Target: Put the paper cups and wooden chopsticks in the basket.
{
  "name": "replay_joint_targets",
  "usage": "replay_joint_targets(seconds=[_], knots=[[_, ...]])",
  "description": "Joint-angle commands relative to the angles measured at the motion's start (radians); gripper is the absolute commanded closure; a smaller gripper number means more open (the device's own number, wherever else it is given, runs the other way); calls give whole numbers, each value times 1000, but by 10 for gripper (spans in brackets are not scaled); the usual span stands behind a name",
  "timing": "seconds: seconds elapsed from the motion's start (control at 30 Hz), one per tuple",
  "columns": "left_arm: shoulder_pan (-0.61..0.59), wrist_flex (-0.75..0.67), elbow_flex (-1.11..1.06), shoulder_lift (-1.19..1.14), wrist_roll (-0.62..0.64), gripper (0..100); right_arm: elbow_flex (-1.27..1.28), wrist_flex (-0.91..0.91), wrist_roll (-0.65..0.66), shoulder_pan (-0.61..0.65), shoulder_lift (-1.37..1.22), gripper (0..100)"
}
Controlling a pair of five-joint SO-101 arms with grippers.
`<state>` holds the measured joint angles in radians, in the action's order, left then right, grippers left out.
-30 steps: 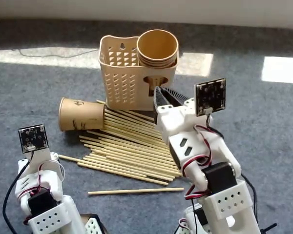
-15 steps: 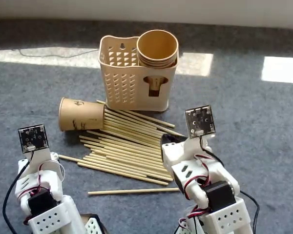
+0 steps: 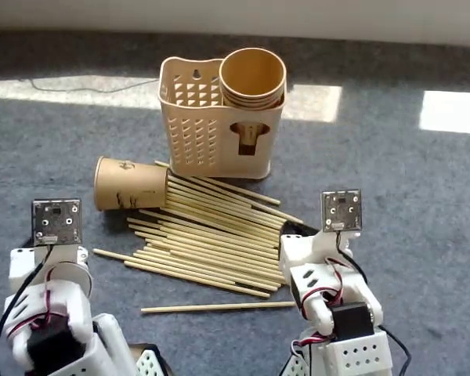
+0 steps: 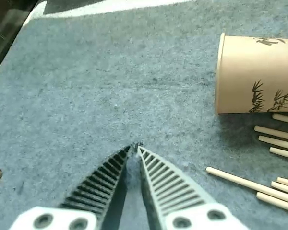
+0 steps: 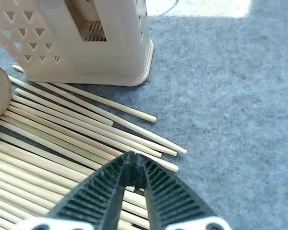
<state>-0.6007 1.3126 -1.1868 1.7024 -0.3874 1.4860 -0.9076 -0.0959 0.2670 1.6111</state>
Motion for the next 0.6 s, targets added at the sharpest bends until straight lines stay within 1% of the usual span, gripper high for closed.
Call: replay_joint_targets(seconds=[0.0,0.1,0.27,0.37,0.43,0.47,0.57], knots=[[19,15,185,-214,-29,976,5,41,12,-12,45,992],[21,15,292,-429,-46,976,10,39,12,-12,76,992],[21,9,420,-730,-164,969,30,39,12,-13,96,992],[21,6,460,-872,-198,885,38,39,12,-13,96,992],[42,6,486,-955,-219,825,38,39,12,-13,96,992],[58,6,498,-993,-242,810,38,39,12,-13,96,992],[108,-9,535,-1118,-292,808,39,39,12,-13,96,992]])
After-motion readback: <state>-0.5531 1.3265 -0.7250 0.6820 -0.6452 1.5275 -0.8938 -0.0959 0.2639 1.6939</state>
